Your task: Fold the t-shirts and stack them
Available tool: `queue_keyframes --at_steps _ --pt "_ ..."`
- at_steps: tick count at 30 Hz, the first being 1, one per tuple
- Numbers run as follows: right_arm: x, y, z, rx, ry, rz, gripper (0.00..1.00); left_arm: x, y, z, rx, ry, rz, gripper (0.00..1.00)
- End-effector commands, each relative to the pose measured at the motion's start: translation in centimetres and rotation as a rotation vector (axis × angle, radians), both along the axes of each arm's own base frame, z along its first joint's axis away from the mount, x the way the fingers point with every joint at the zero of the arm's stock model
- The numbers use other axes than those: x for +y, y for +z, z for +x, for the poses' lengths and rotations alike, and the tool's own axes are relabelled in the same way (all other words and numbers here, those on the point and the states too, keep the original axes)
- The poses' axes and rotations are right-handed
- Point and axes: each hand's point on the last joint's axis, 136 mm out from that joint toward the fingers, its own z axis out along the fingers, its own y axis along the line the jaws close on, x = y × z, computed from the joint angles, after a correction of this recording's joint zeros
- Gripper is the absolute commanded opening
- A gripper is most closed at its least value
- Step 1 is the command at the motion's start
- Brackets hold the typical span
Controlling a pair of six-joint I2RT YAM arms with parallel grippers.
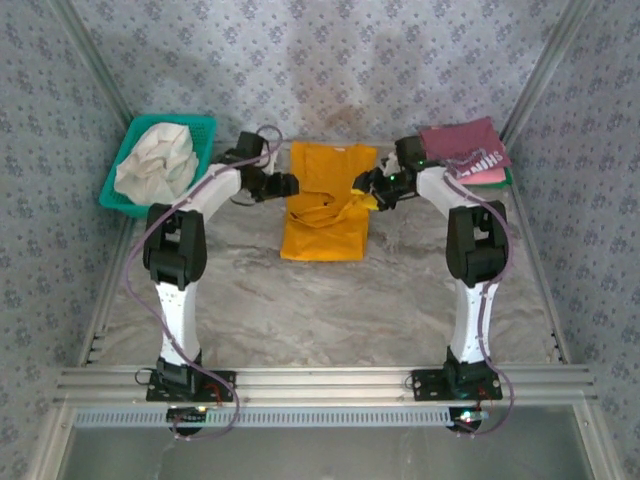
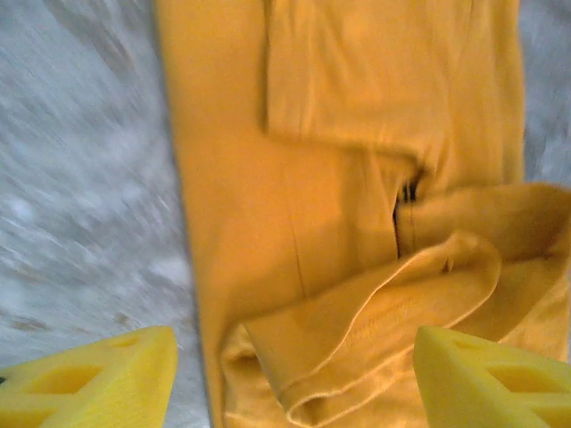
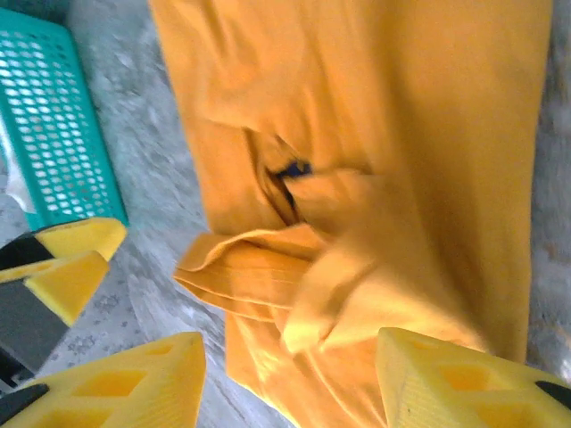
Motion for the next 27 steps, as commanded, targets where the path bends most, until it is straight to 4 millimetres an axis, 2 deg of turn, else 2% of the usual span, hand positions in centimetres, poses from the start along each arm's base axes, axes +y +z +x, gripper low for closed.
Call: queue_keyframes --at_steps 1,3,5,7,8,10,12,14,16,18,21,23,27 --pt "-1.2 5.5 0.6 -0.134 -0.03 0.012 0.58 1.6 6.9 0.3 -0.173 0.079 0.02 0.66" --pt "-0.7 6.5 -1.0 -0.187 -0.001 0.006 0.55 1.1 7.6 -1.7 -0.204 0.066 -0.016 0.64" --pt "0.4 6.3 -3.2 -0.206 0.045 0.0 0.42 0.0 6.8 -4.2 -0.21 0.024 -0.045 0.52" --pt "1.9 4.8 -5.5 -0.191 0.085 -0.002 0.19 -1.5 5.0 -6.6 -0.186 -0.032 -0.069 0.41" --pt "2.6 4.1 -6.3 -0.188 0.104 -0.003 0.11 -2.1 3.9 -7.5 -0.17 -0.06 -0.072 0.34" --pt "3.8 2.0 -7.5 -0.168 0.129 -0.05 0.02 -3.3 1.5 -8.6 -0.135 -0.084 -0.079 0.22" --pt "4.6 0.1 -7.7 -0.159 0.138 -0.08 0.0 -5.1 -0.3 -8.8 -0.105 -0.125 -0.124 0.18" --pt "5.4 -1.6 -7.6 -0.114 0.14 -0.072 0.0 -6.1 -1.9 -8.6 -0.075 -0.13 -0.112 0.11" --pt "6.1 -3.3 -7.4 -0.087 0.143 -0.077 0.0 -7.0 -3.2 -8.2 -0.069 -0.137 -0.12 0.14" --pt "6.4 -4.9 -6.9 -0.06 0.138 -0.07 0.0 -6.9 -4.9 -7.0 -0.063 -0.117 -0.095 0.18" --pt "6.3 -6.0 -5.1 -0.053 0.101 -0.035 0.0 -6.6 -6.3 -4.3 -0.051 -0.087 -0.084 0.17" --pt "6.0 -6.4 -4.0 -0.057 0.074 -0.032 0.0 -6.1 -7.5 -2.7 -0.014 -0.055 -0.068 0.2" --pt "6.2 -8.0 -3.2 -0.018 0.07 -0.004 0.0 -5.9 -10.3 -1.1 0.084 -0.009 -0.075 0.21"
